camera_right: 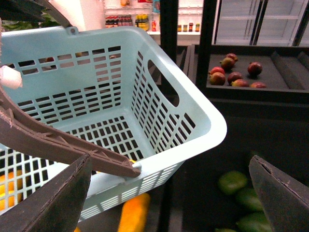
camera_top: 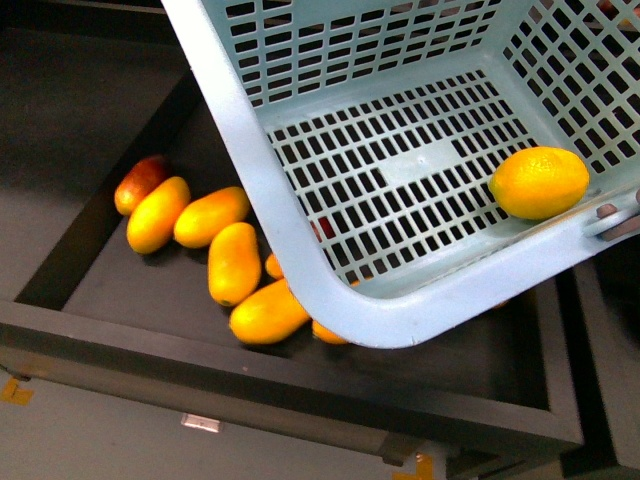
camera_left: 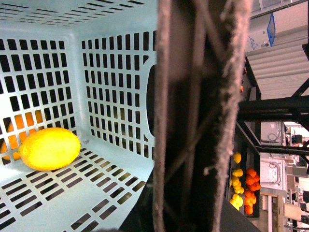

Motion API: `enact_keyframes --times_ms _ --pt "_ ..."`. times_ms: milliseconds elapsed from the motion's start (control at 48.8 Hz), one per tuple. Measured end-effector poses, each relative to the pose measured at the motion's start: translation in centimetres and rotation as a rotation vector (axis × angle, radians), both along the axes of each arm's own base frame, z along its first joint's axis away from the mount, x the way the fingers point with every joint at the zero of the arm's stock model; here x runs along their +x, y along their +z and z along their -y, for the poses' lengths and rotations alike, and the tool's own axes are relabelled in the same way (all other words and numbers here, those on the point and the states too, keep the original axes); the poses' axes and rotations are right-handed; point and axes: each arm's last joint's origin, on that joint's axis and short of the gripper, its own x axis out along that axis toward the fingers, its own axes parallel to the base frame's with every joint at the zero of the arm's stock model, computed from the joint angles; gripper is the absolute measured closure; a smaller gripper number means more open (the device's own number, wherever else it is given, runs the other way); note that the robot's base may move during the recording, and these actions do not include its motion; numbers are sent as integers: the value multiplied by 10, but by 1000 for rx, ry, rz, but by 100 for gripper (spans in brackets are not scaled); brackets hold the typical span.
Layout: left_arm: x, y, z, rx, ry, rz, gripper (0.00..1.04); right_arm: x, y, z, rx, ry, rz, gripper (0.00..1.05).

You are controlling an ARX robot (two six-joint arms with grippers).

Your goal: Pick lemon and mango into basket

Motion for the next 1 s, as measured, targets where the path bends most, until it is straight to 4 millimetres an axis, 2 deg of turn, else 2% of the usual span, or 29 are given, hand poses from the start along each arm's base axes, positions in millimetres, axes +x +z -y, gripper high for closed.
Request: enact_keyframes --times_ms 819,1003 --pt "0 0 0 -1 -2 0 100 0 0 0 0 1 0 9" --pt "7 0 -7 19 43 18 100 0 0 0 0 7 0 9"
